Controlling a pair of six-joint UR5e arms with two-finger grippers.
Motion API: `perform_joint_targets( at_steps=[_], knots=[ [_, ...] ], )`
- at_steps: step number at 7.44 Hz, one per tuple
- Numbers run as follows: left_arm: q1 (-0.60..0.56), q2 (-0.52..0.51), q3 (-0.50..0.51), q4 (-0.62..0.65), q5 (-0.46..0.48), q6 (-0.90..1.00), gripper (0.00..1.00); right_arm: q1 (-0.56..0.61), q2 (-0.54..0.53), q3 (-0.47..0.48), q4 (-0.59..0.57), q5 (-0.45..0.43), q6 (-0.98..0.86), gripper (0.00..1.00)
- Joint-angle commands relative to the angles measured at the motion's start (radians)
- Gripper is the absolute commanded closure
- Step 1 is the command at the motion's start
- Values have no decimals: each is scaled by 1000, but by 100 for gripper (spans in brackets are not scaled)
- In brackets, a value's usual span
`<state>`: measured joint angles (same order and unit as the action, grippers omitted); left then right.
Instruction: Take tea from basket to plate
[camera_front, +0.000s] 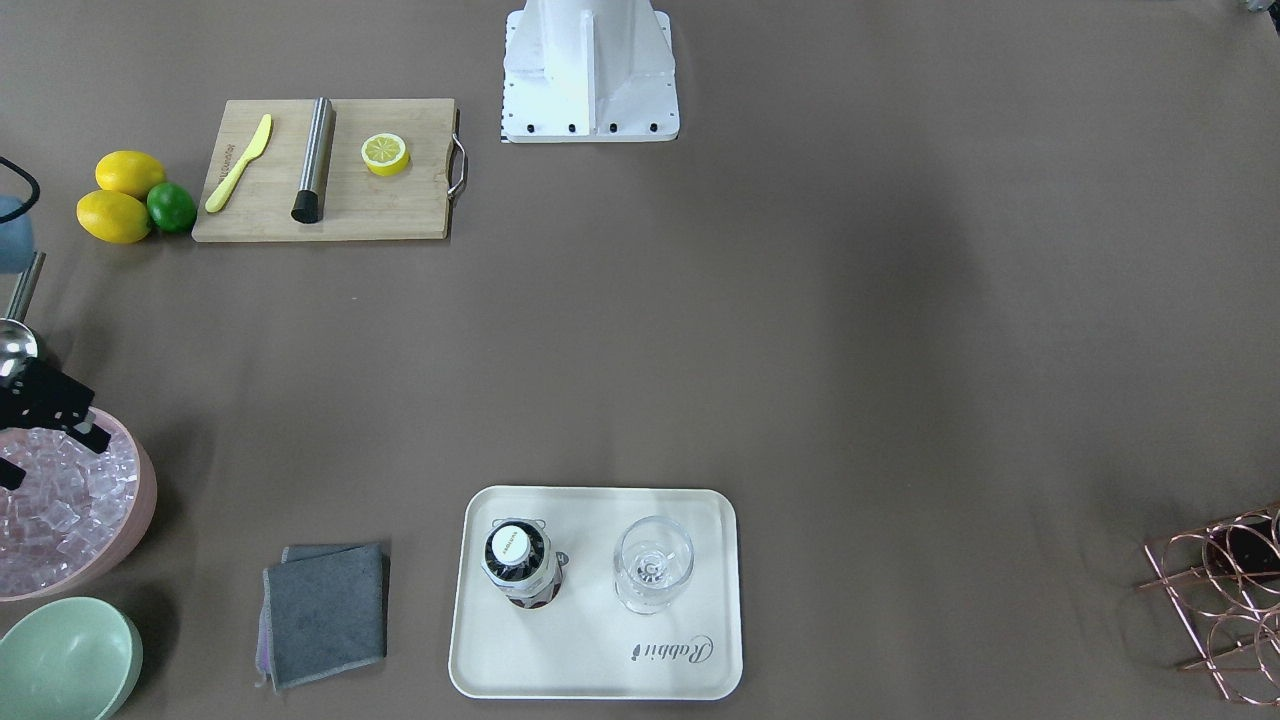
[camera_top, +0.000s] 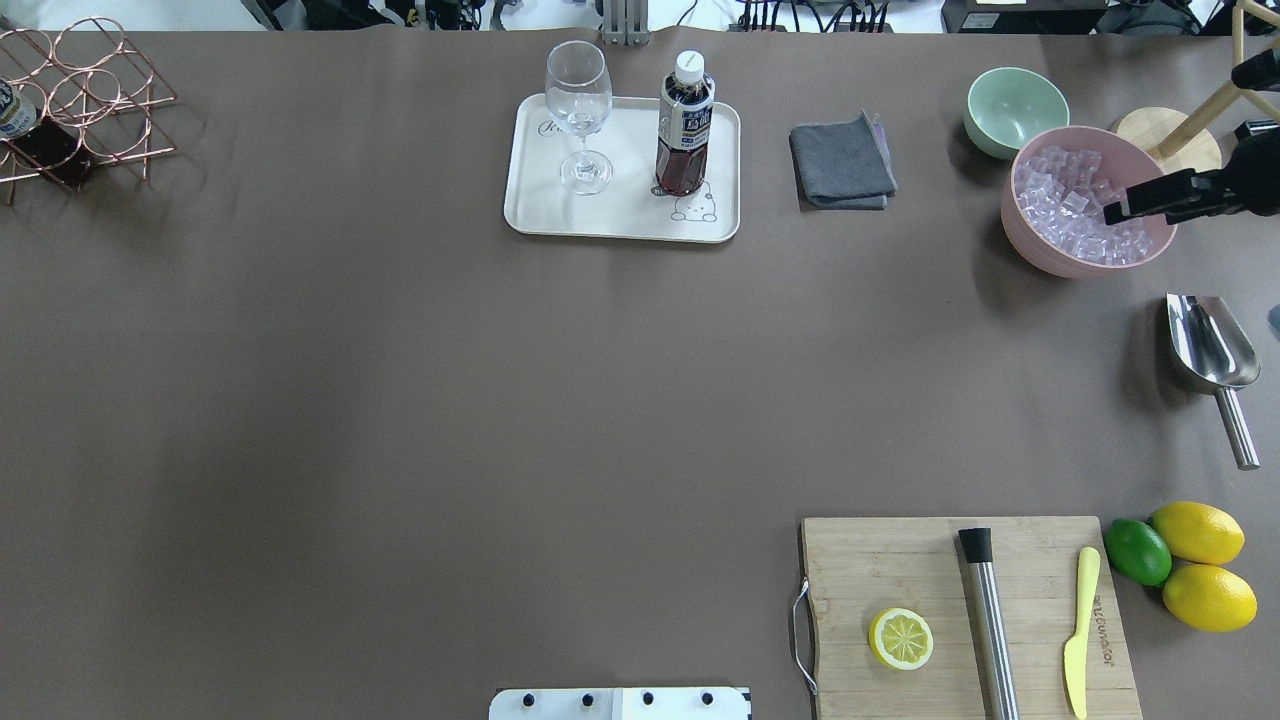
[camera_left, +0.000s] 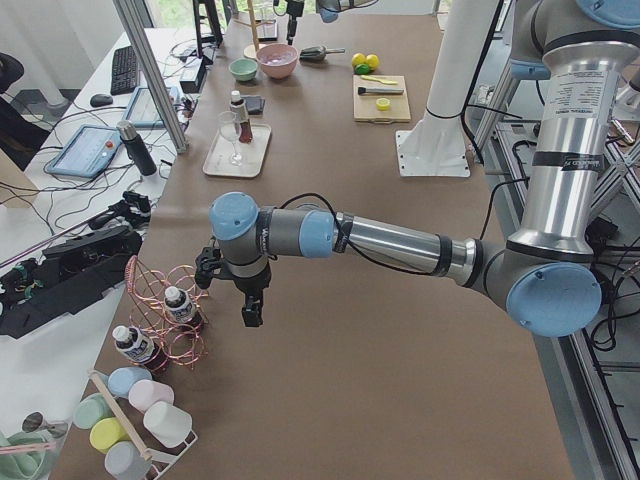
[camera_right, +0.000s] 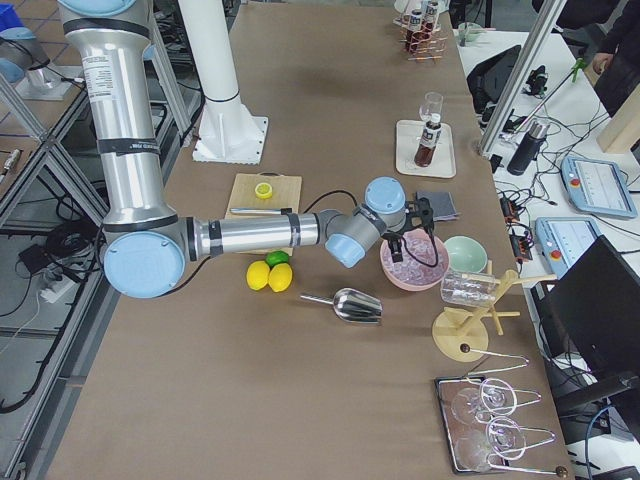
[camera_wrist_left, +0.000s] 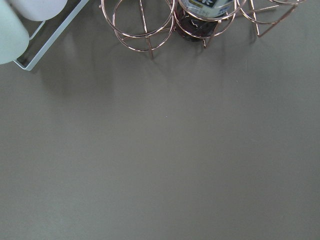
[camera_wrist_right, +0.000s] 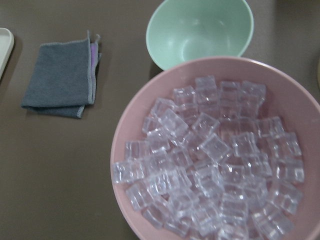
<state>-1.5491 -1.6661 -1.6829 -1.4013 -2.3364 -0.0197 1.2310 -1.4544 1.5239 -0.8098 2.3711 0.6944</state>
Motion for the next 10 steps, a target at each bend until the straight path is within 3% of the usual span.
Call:
perform_joint_targets(
  at_steps=[1, 3, 4, 6, 10],
  knots=[
    [-31, 60, -17, -4, -1, 33, 2, 48, -138, 172, -237, 42, -3, 0],
    [-58, 71, -9, -2, 0, -59, 2, 111, -229, 139, -336, 51, -52, 0],
    [-60, 59, -12, 2, 0, -169, 2, 164, -239, 74, -339, 53, -53, 0],
    [-55, 71, 0, -2, 2, -194, 2, 221, -291, 39, -373, 37, -52, 0],
    [-52, 158, 37, -172, -6, -134, 2, 286, -175, 55, -776, -23, -45, 0]
  ],
)
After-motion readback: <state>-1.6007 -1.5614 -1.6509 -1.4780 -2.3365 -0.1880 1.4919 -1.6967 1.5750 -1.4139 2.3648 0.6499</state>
